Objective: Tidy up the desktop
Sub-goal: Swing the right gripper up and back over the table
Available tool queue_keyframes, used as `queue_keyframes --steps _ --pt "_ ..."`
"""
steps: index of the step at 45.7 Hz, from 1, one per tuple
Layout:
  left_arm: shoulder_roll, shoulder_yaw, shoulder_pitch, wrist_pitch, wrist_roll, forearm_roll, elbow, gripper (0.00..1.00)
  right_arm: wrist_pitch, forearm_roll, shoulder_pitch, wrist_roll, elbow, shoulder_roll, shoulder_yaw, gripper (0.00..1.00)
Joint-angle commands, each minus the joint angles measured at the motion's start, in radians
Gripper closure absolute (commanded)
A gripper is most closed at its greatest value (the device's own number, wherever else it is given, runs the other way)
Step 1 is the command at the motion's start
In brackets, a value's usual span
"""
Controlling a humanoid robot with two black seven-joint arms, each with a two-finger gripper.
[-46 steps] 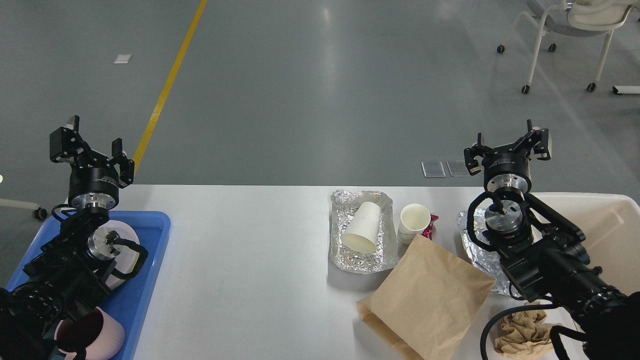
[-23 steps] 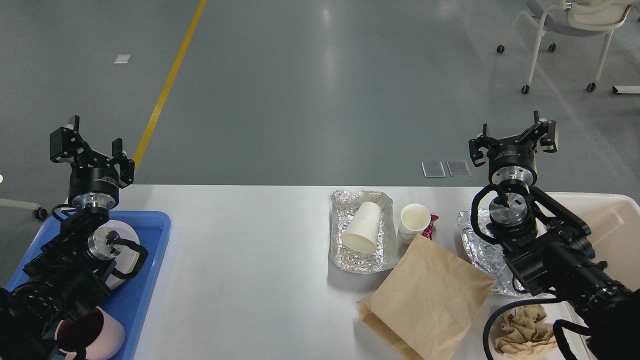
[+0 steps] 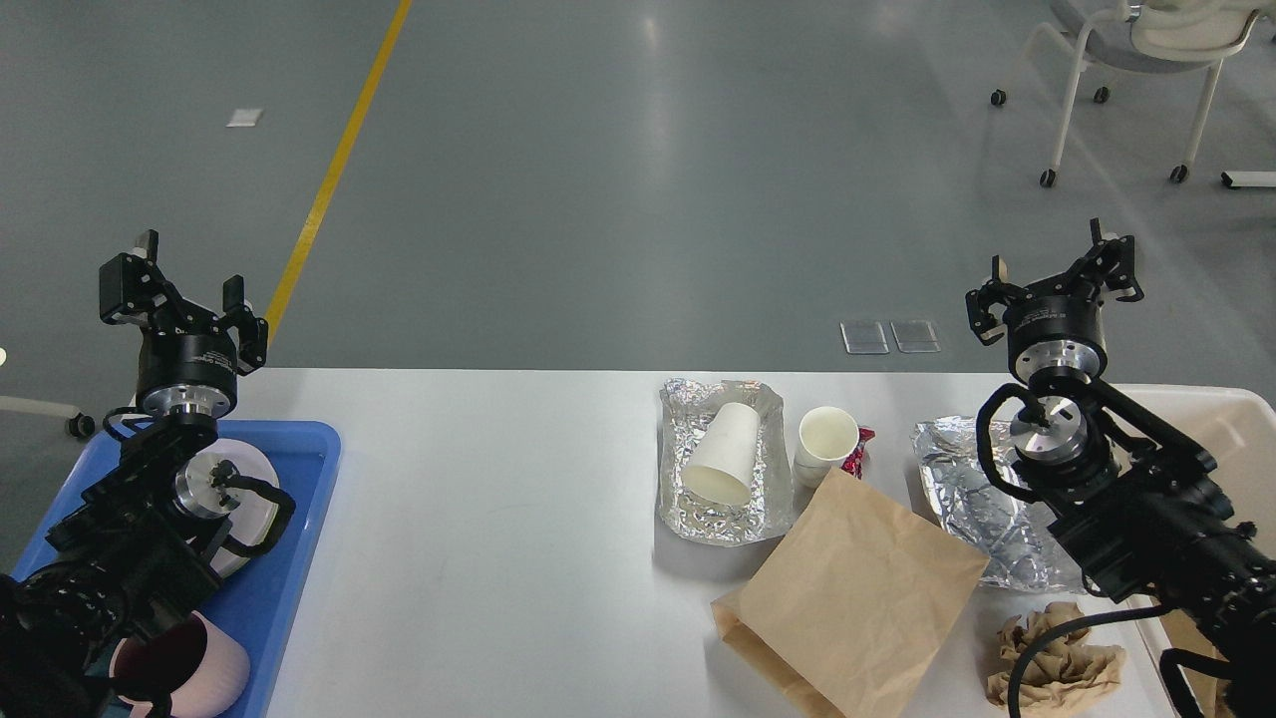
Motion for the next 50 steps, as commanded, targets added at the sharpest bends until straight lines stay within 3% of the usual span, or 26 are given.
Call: queue_keyframes --steps 1,18,26,29,34,44,50 --pt "0.0 0.0 0.0 0.0 0.0 0.001 0.0 0.03 0.0 0.0 0.001 0.0 0.0 -0.01 -0.053 0.0" --pt "0.0 0.0 0.0 0.0 0.0 0.0 0.0 0.03 -0.02 -0.241 0.065 -0.005 -0.015 -0.118 -0.364 0.0" --pt "0.0 0.0 0.0 0.0 0.0 0.0 0.0 0.03 -0.032 -0.262 0.119 -0.041 -0.049 -0.139 -0.613 0.0" --pt "0.0 0.0 0.0 0.0 0.0 0.0 0.0 0.03 -0.032 -0.259 0.142 -0.1 -0.08 -0.139 -0.726 0.0" --pt "0.0 0.0 0.0 0.0 0.0 0.0 0.0 0.03 -0.029 -0.241 0.199 -0.25 -0.153 -0.128 -0.91 0.0" --pt "0.0 0.0 0.0 0.0 0.0 0.0 0.0 0.03 -0.02 -0.245 0.265 -0.451 -0.178 -0.099 -1.147 0.0" --pt "0.0 0.0 0.0 0.0 0.0 0.0 0.0 0.03 0.04 -0.245 0.349 -0.639 -0.172 -0.079 -1.357 0.0"
